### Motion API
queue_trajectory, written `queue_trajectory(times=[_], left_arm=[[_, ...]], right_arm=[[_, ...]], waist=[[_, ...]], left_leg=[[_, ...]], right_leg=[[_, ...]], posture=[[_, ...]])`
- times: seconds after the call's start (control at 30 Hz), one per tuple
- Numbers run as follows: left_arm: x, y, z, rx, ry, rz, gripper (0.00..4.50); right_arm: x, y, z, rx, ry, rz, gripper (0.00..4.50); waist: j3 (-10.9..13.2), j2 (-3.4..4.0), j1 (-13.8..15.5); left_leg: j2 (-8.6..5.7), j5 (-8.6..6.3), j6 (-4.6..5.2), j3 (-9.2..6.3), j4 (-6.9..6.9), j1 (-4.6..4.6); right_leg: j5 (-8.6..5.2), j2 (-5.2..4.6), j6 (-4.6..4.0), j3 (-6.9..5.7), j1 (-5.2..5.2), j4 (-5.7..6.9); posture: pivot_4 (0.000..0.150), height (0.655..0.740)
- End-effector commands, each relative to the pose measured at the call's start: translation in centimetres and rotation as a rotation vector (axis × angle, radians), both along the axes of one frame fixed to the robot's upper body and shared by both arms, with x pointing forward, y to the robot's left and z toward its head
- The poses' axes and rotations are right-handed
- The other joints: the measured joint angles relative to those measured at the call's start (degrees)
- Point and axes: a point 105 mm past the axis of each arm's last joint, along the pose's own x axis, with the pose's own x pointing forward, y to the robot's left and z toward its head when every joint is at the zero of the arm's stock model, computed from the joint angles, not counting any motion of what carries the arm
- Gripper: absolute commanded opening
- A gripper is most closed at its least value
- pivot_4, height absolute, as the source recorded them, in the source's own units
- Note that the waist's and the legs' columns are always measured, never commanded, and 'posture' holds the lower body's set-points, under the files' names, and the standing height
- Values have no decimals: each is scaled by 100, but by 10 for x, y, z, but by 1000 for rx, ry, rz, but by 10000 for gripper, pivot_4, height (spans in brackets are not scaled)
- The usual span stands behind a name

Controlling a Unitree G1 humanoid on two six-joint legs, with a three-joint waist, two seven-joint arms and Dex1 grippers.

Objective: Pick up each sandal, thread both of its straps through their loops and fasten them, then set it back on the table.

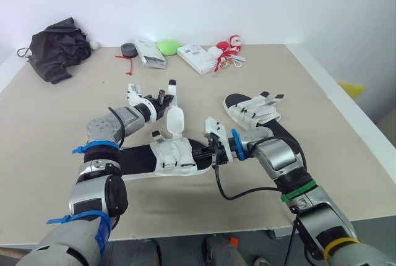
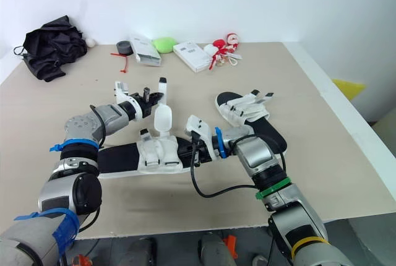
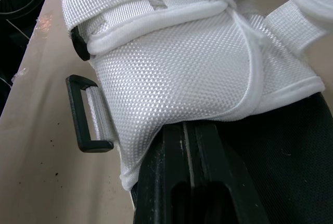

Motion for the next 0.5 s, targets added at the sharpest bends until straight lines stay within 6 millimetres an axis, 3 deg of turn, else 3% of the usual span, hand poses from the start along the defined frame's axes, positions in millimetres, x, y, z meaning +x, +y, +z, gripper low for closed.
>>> queue_trajectory(times=[0.03,0.1,0.3,0.4,0.5], left_arm=[[-63,-8,34,181,-448,-124,482],[-88,-11,25,332,-646,-152,482],[-128,-14,-4,684,-1103,-229,482],[-138,-11,-16,797,-1266,-262,482],[-144,3,-45,962,-1454,-321,482]], right_arm=[[-7,-12,-38,-114,101,-37,0],[-8,-12,-38,-116,102,-33,0],[-10,-10,-40,-122,106,-14,0],[-9,-11,-40,-126,106,-8,0],[-8,-11,-38,-132,103,-3,0]], waist=[[1,0,2],[4,0,-40],[2,-6,17],[2,-5,17],[2,-5,18]], left_leg=[[-1,-1,-1,1,-1,0],[2,-2,-7,6,-5,1],[1,-9,-27,5,-3,7],[-1,-8,-25,10,-2,7],[3,-13,-18,23,-7,3]], right_leg=[[-1,-2,1,0,2,0],[0,4,-1,14,-8,-1],[-11,0,-6,10,1,-2],[-22,0,-27,19,1,-3],[-28,1,-33,33,-6,-12]], posture=[[1500,7380],[1500,7380],[1500,7380],[1500,7380],[1500,7380]])
